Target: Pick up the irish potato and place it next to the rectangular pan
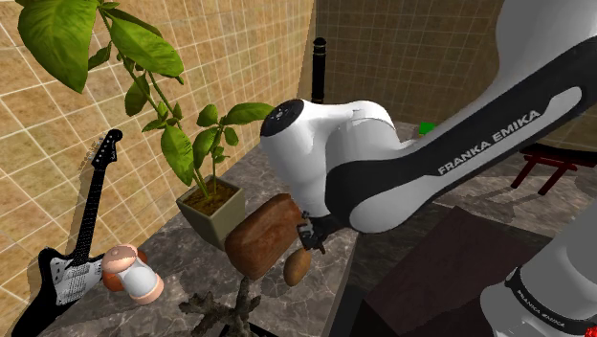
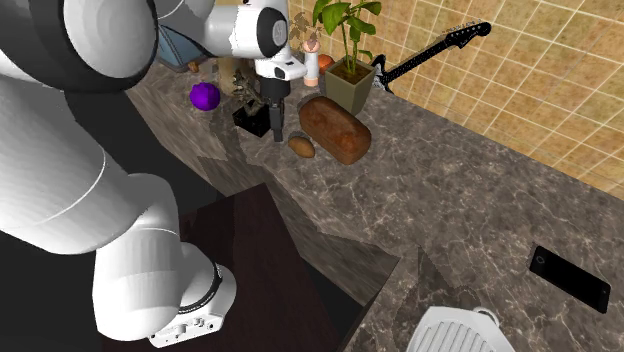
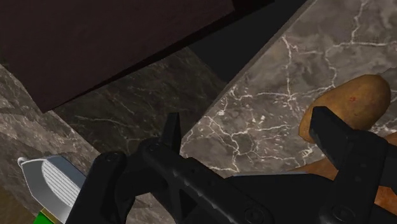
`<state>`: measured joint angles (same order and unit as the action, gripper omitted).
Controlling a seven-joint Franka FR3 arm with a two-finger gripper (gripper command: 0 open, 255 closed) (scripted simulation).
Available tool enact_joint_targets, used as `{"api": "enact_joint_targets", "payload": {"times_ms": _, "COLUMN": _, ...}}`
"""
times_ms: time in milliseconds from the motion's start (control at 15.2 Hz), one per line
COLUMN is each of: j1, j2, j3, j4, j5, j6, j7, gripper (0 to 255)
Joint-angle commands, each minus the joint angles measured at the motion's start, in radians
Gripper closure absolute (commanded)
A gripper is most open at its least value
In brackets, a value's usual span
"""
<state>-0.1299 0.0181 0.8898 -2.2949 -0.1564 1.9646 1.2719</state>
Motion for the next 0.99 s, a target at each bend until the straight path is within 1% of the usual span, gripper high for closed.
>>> {"api": "enact_joint_targets", "payload": {"times_ms": 0, "j1": 0.017, "j2": 0.149, "j3": 0.006, "j4": 0.062, "j5": -0.118, "j6": 0.005, "j7": 0.157, "gripper": 0}}
{"api": "enact_joint_targets", "payload": {"times_ms": 198, "j1": 0.105, "j2": 0.328, "j3": -0.056, "j4": 0.167, "j5": -0.246, "j6": -0.015, "j7": 0.323, "gripper": 0}}
{"api": "enact_joint_targets", "payload": {"times_ms": 396, "j1": 0.197, "j2": 0.476, "j3": -0.13, "j4": 0.284, "j5": -0.329, "j6": -0.041, "j7": 0.441, "gripper": 0}}
{"api": "enact_joint_targets", "payload": {"times_ms": 528, "j1": 0.253, "j2": 0.565, "j3": -0.176, "j4": 0.368, "j5": -0.368, "j6": -0.059, "j7": 0.5, "gripper": 0}}
{"api": "enact_joint_targets", "payload": {"times_ms": 726, "j1": 0.331, "j2": 0.691, "j3": -0.241, "j4": 0.504, "j5": -0.408, "j6": -0.089, "j7": 0.569, "gripper": 0}}
{"api": "enact_joint_targets", "payload": {"times_ms": 792, "j1": 0.348, "j2": 0.72, "j3": -0.255, "j4": 0.538, "j5": -0.415, "j6": -0.097, "j7": 0.583, "gripper": 0}}
{"api": "enact_joint_targets", "payload": {"times_ms": 924, "j1": 0.354, "j2": 0.723, "j3": -0.271, "j4": 0.521, "j5": -0.417, "j6": -0.072, "j7": 0.584, "gripper": 0}}
